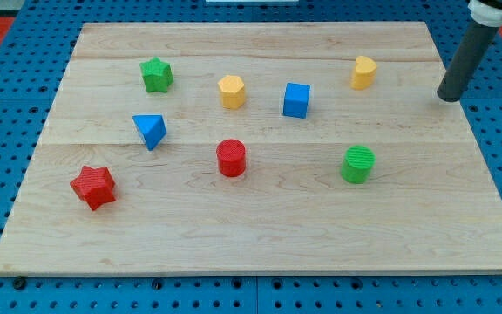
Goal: Push yellow heart closer to the blue cube
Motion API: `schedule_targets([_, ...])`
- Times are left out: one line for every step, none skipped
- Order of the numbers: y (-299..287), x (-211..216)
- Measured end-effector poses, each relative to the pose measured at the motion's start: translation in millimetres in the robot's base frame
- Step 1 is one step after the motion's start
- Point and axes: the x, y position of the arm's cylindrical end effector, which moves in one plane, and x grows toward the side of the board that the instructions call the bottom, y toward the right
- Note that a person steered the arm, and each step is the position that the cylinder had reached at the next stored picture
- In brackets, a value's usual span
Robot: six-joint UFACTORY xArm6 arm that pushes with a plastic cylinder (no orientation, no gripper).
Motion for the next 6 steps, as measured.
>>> schedule_targets([8, -3])
schedule_targets([7, -4])
schedule_targets([-4, -7])
schedule_targets([-44, -45])
schedule_targets([-62, -79])
schedule_targets([-159, 9])
